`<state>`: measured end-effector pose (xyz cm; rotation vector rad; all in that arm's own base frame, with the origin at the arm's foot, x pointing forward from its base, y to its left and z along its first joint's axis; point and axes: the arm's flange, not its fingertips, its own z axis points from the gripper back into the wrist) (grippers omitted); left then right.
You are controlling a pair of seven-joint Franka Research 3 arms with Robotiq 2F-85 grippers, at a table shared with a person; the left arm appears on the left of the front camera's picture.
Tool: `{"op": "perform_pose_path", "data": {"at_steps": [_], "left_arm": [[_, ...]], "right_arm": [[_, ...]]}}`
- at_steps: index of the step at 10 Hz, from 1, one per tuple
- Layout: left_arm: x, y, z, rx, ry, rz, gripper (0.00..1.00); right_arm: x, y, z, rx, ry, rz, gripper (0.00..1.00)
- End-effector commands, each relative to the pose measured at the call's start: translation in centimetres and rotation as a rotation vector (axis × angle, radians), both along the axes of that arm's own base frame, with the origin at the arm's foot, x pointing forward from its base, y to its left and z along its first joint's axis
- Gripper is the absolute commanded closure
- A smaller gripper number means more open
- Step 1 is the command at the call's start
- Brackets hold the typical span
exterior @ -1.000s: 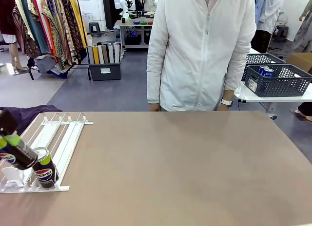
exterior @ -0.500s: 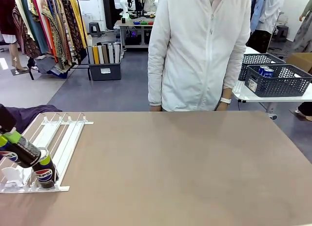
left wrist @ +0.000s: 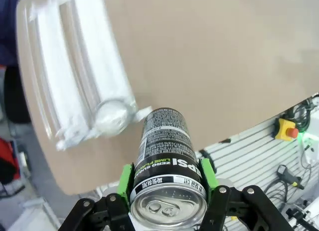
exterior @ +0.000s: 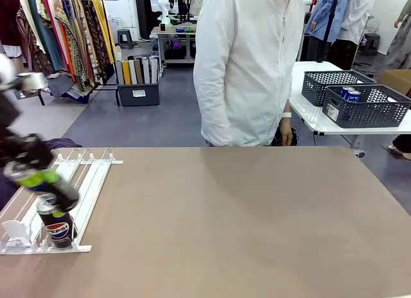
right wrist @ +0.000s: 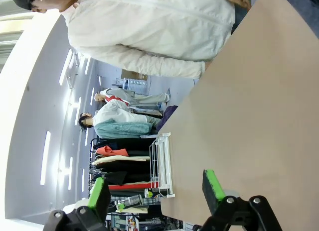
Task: Retrieve and store the cans from the dispenser.
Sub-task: Pick up one can from the Automatic Can Dispenser and place it in the middle of the table.
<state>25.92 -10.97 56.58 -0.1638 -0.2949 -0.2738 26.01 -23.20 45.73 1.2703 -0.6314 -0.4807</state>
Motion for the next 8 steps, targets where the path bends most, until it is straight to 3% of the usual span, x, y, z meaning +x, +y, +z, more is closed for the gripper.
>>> {"op": "perform_pose_path", "data": {"at_steps": [1,3,4,5,8], "left_arm": [[5.3,-10.7,0.8,0.063,-0.031,-0.078,1.0],[7.8,-23.2,-1.4,0.162,-0.02,-0.256,1.0],[8.7,-28.3,-3.1,0.234,-0.046,-0.293,1.0],[9.6,-32.4,-5.3,0.306,-0.02,-0.327,1.0],[11.9,-38.3,-11.7,0.387,0.086,-0.35,1.0]], "right_arm": [[0.2,0.1,0.3,0.017,-0.026,-0.007,0.0],[0.2,0.1,0.3,0.017,-0.026,-0.007,0.0],[0.2,0.1,0.3,0.017,-0.026,-0.007,0.0],[0.2,0.1,0.3,0.017,-0.026,-0.007,0.0],[0.2,0.1,0.3,0.017,-0.026,-0.007,0.0]]}}
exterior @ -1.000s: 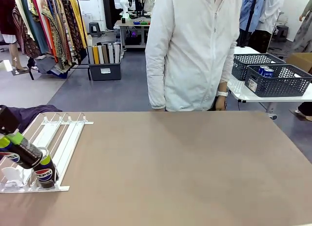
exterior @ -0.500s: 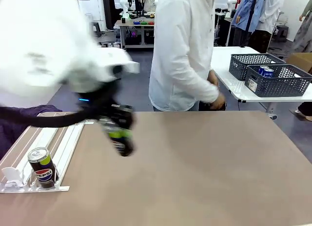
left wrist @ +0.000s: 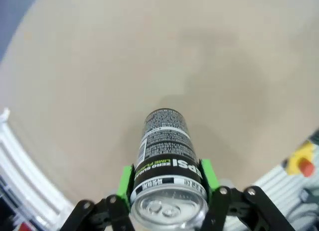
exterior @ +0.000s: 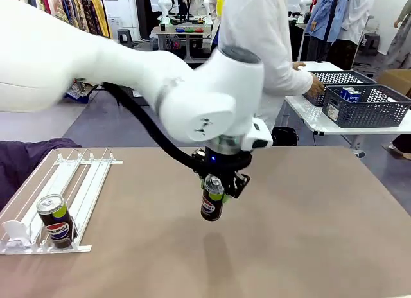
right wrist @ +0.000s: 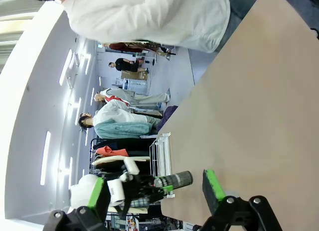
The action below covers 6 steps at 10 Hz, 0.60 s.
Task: Retrieve and store the cans from the dispenser.
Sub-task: Pick up one can from the Automatic Can Dispenser and place it in the middle of the table.
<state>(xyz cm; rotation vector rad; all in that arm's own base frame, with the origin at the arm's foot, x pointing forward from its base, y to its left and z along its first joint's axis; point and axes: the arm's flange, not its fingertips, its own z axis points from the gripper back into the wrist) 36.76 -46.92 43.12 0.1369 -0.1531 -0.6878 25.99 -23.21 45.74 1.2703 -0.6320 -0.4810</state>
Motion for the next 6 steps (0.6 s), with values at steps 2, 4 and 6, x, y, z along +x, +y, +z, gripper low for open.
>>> {"op": "perform_pose_path", "data": {"at_steps": [2,4,6], "left_arm": [[1.7,-2.3,0.1,-0.018,0.062,0.013,1.0],[1.7,-2.2,-1.2,-0.025,0.112,0.008,1.0],[1.6,-2.1,-1.5,-0.039,0.154,0.003,1.0]], "right_arm": [[0.3,0.1,0.3,0.017,-0.026,-0.007,0.0],[0.3,0.1,0.3,0.017,-0.026,-0.007,0.0],[0.3,0.1,0.3,0.017,-0.026,-0.007,0.0]]}}
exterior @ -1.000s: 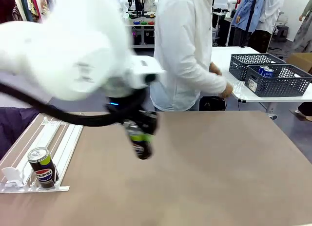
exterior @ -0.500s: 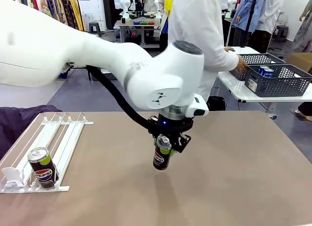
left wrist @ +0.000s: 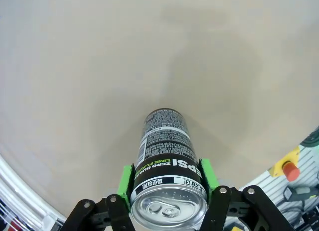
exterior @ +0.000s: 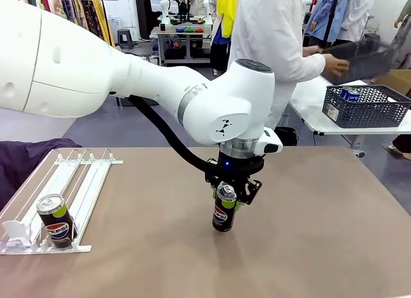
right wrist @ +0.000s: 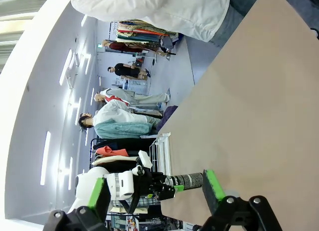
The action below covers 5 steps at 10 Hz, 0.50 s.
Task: Retrieve and store the cans from the dispenser.
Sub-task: Pick up one can from the Automatic Can Dispenser and place it in the middle of the table.
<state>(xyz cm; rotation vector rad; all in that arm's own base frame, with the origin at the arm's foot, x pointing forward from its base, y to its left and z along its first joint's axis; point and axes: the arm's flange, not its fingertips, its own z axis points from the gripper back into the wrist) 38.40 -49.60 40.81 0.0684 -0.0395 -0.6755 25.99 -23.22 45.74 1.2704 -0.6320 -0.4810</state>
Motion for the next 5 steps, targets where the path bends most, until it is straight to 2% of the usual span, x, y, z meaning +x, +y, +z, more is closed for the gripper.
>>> {"op": "perform_pose_path", "data": {"at_steps": [1,2,3,4,5], "left_arm": [[-0.01,0.71,0.62,-0.015,0.038,-0.019,1.0],[0.03,0.71,0.42,-0.018,0.047,-0.024,1.0],[-0.01,0.66,0.36,-0.016,0.047,-0.021,0.43],[-0.08,0.67,0.4,-0.013,0.042,-0.02,0.0],[-0.08,0.8,0.44,-0.018,0.035,-0.016,0.0]], "right_arm": [[0.25,0.1,0.33,0.017,-0.026,-0.007,0.0],[0.25,0.1,0.33,0.017,-0.026,-0.007,0.0],[0.25,0.1,0.33,0.017,-0.026,-0.007,0.0],[0.25,0.1,0.33,0.017,-0.026,-0.007,0.0],[0.25,0.1,0.33,0.017,-0.026,-0.007,0.0]]}}
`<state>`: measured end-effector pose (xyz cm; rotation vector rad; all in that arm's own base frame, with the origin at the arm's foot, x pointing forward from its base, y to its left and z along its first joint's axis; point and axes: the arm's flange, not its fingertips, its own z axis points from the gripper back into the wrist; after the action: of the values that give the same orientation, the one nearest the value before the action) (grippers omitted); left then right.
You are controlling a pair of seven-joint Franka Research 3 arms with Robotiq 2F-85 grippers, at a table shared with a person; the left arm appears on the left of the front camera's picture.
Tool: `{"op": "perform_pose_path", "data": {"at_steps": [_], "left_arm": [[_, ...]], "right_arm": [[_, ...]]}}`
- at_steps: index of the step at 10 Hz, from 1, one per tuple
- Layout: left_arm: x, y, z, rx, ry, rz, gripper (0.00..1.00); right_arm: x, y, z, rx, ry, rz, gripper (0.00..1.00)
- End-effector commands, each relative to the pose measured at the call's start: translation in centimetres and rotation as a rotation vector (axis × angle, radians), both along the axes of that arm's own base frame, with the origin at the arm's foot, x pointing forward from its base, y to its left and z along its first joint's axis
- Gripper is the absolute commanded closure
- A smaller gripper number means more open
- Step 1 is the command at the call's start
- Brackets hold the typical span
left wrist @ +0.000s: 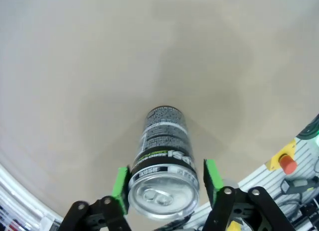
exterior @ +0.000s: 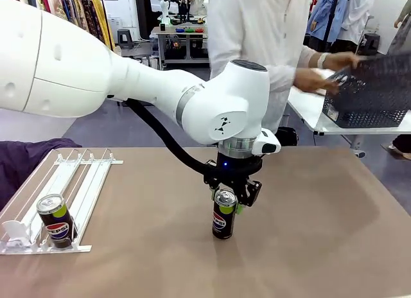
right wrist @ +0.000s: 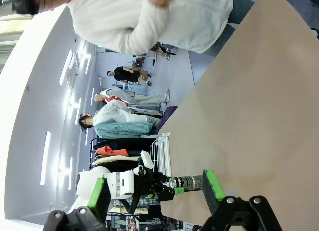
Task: Retrieve and store the cans from the dispenser.
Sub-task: Pick up one can from the Automatic Can Dispenser and place it in the middle of the table.
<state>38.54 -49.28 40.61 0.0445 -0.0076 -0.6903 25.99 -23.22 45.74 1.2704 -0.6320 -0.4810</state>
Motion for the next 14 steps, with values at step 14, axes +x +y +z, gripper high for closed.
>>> {"op": "perform_pose_path", "data": {"at_steps": [14], "left_arm": [[-6.8,57.4,11.2,-1.253,0.097,0.63,0.0]], "right_arm": [[0.3,0.1,0.3,0.017,-0.026,-0.007,0.0]]}}
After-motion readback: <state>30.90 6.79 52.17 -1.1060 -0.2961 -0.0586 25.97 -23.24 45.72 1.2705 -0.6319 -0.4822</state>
